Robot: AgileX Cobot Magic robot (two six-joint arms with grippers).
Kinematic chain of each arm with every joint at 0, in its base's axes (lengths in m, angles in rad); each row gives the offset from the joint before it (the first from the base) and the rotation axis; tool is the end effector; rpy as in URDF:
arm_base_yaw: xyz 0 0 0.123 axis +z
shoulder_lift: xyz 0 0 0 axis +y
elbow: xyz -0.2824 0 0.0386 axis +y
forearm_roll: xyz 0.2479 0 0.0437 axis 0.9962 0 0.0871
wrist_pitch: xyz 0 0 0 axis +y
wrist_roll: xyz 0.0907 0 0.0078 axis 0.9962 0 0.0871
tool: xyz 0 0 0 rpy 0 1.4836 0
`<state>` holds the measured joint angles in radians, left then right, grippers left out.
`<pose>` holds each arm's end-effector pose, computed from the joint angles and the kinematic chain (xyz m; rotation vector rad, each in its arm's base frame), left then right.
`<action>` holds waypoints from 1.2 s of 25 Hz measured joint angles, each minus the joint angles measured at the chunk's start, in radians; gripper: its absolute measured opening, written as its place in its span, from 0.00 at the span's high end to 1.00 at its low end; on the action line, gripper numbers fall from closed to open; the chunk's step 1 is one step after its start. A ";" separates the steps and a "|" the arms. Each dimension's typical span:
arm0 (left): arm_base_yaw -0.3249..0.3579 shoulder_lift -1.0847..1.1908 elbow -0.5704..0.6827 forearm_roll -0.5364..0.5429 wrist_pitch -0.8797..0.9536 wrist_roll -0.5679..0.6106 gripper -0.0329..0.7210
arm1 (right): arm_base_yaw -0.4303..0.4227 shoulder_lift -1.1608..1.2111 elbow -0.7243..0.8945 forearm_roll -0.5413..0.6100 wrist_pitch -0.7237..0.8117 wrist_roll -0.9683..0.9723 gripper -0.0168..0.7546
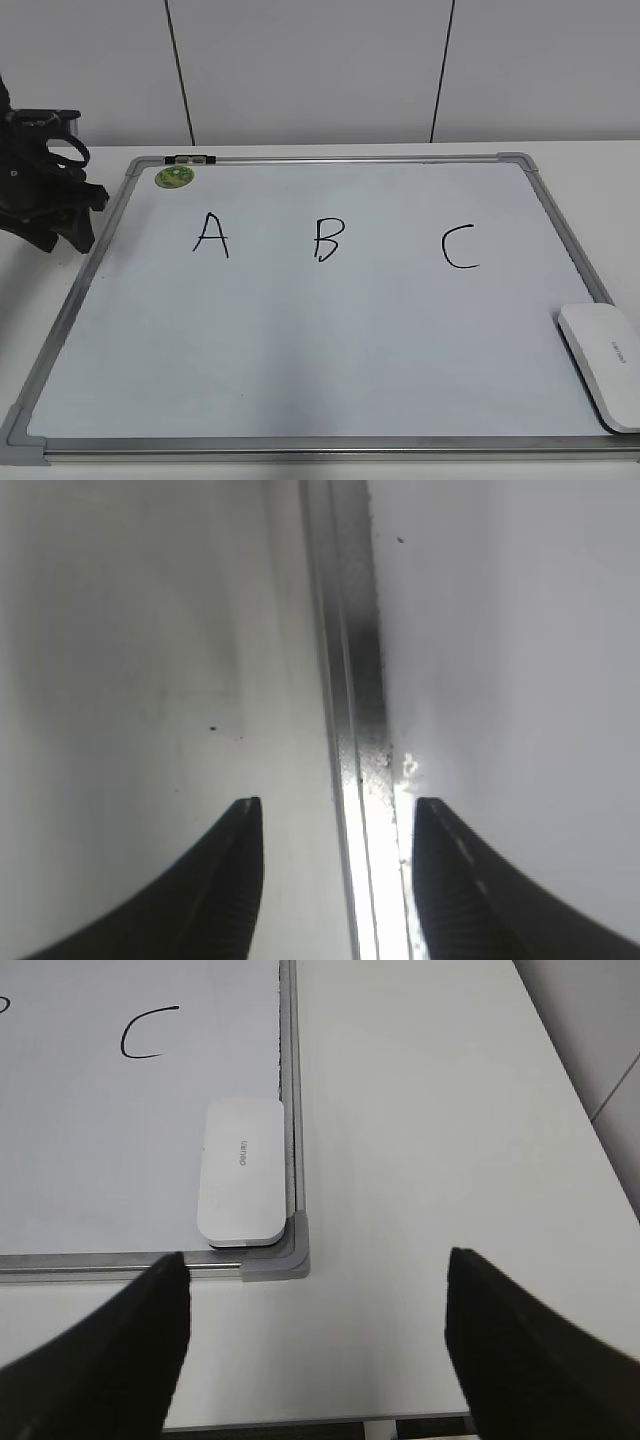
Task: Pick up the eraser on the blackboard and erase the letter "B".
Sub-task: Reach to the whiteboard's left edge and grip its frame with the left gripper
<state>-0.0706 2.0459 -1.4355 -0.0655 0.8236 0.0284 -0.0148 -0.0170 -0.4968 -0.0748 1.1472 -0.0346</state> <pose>0.4105 -0.0334 0.1615 0.0873 2.9164 -0.0843 -0.0111 -0.0060 0.2695 -0.0129 2.1168 -0.1199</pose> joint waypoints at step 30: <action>0.000 0.117 -0.071 -0.002 -0.014 0.019 0.62 | 0.000 0.000 0.000 0.000 0.000 0.000 0.21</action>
<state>-0.0706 2.1630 -1.5068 -0.0677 0.8099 0.0470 -0.0148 -0.0170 -0.4968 -0.0748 1.1472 -0.0346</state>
